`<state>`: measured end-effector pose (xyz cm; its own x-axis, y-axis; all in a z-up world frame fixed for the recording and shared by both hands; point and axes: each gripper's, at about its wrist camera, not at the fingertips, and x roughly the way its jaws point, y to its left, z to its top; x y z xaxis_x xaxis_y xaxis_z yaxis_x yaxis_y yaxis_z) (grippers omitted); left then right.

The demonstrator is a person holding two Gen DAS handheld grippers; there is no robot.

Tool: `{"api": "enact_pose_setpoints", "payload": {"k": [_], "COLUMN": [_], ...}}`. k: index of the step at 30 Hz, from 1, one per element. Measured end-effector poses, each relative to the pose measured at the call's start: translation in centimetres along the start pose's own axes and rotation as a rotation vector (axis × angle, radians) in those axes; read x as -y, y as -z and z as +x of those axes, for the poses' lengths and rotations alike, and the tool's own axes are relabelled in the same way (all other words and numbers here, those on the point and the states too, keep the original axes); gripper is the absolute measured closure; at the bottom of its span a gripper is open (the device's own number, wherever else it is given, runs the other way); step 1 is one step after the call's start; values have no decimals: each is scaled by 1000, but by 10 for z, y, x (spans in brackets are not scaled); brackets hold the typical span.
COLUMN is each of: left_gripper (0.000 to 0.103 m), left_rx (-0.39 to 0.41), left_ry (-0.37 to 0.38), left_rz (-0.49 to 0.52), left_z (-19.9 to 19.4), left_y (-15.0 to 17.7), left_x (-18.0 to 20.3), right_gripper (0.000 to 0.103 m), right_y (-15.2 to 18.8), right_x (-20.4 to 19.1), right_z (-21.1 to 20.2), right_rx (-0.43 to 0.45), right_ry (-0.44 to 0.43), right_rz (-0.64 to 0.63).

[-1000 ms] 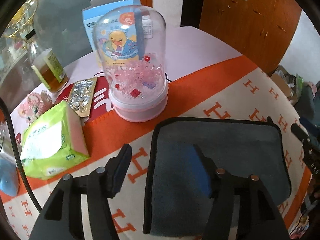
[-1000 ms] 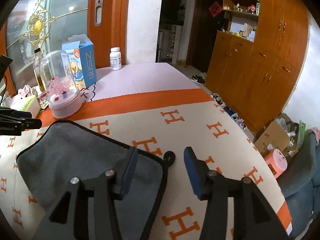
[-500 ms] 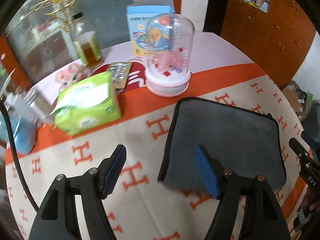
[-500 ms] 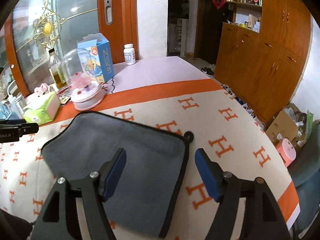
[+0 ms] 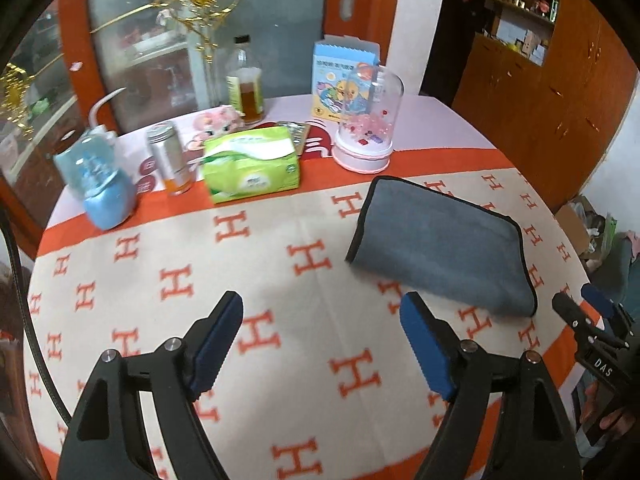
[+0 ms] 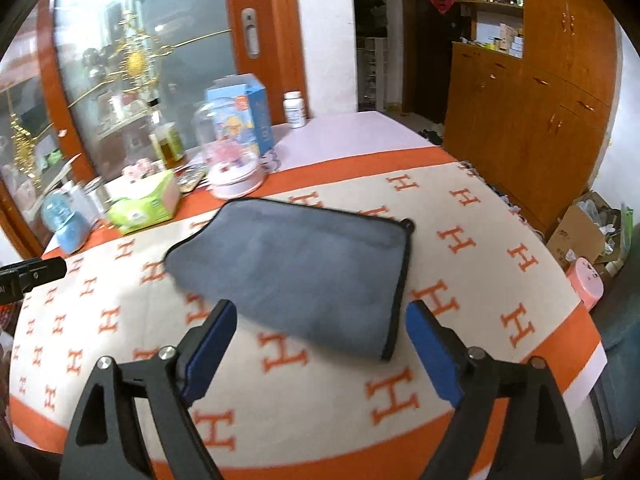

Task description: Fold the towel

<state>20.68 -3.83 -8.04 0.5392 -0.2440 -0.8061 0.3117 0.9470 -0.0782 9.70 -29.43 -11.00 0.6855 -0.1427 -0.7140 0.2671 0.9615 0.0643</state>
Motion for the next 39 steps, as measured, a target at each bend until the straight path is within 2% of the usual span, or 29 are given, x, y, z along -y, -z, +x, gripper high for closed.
{"api": "enact_pose_setpoints", "payload": {"k": [7,18,20,31,39], "left_gripper": [22,5,1,1,1], "left_rx": [25,43,51,74,74], "left_ry": [-31,-44,-51,-140,-165], "left_rz": [-44,-142,-160,-227,-218], "left_z": [-51,-123,-134,-180,-197], "left_y": [46,103,108,130,135], "left_x": [-19,-38,-41,-58,-57], "right_gripper": [10,1,0,0,0], "right_y": [30,51,51,53,54], "right_x": [-26,-64,-70,-104,-126], "right_z": [-39,-95,-103,-138,-158], "right_rx": [-37,-90,-87,-95,-109], "right_ry": [-57,-148,-157,-217,-256], "right_rz": [-35,-85,-99,-173,-200]}}
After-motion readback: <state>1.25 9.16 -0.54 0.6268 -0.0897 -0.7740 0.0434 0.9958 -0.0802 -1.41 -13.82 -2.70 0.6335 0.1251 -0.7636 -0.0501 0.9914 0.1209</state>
